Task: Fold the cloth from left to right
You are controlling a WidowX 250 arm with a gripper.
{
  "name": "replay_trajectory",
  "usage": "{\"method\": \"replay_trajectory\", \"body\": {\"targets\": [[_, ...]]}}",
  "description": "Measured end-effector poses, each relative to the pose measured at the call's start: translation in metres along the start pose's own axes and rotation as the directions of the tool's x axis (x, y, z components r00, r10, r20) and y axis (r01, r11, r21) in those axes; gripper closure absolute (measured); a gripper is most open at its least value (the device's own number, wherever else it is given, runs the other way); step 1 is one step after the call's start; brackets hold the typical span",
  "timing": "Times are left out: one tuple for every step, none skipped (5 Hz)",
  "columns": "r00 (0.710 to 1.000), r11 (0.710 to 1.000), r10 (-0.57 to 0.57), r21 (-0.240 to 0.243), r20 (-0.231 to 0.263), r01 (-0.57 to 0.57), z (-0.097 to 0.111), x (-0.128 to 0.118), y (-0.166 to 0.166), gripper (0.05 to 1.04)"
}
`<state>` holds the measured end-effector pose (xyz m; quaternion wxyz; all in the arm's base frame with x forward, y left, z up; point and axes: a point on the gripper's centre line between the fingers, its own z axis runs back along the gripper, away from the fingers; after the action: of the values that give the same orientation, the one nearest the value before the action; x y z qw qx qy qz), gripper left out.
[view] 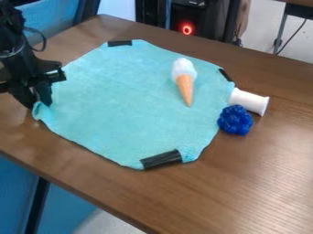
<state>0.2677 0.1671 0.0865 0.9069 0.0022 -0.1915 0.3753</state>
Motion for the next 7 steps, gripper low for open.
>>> {"method": "replay_trajectory", "body": {"targets": [[1.0, 1.0, -0.005, -0.003, -0.003, 0.005, 0.0, -0.003, 0.0, 0.93], [1.0, 1.0, 0.003, -0.03, -0.029, -0.004, 0.005, -0.008, -0.005, 1.014], [0.999, 0.995, 0.035, -0.09, -0.04, -0.039, 0.025, 0.004, -0.029, 1.024], [0.995, 0.986, 0.076, -0.147, -0.067, -0.086, 0.047, 0.017, -0.08, 1.024], [0.984, 0.981, 0.12, -0.14, -0.131, -0.138, 0.049, 0.021, -0.12, 1.024], [0.973, 0.978, 0.156, -0.113, -0.173, -0.177, 0.047, 0.021, -0.154, 1.024], [0.966, 0.975, 0.174, -0.103, -0.189, -0.196, 0.046, 0.014, -0.189, 1.024]]}}
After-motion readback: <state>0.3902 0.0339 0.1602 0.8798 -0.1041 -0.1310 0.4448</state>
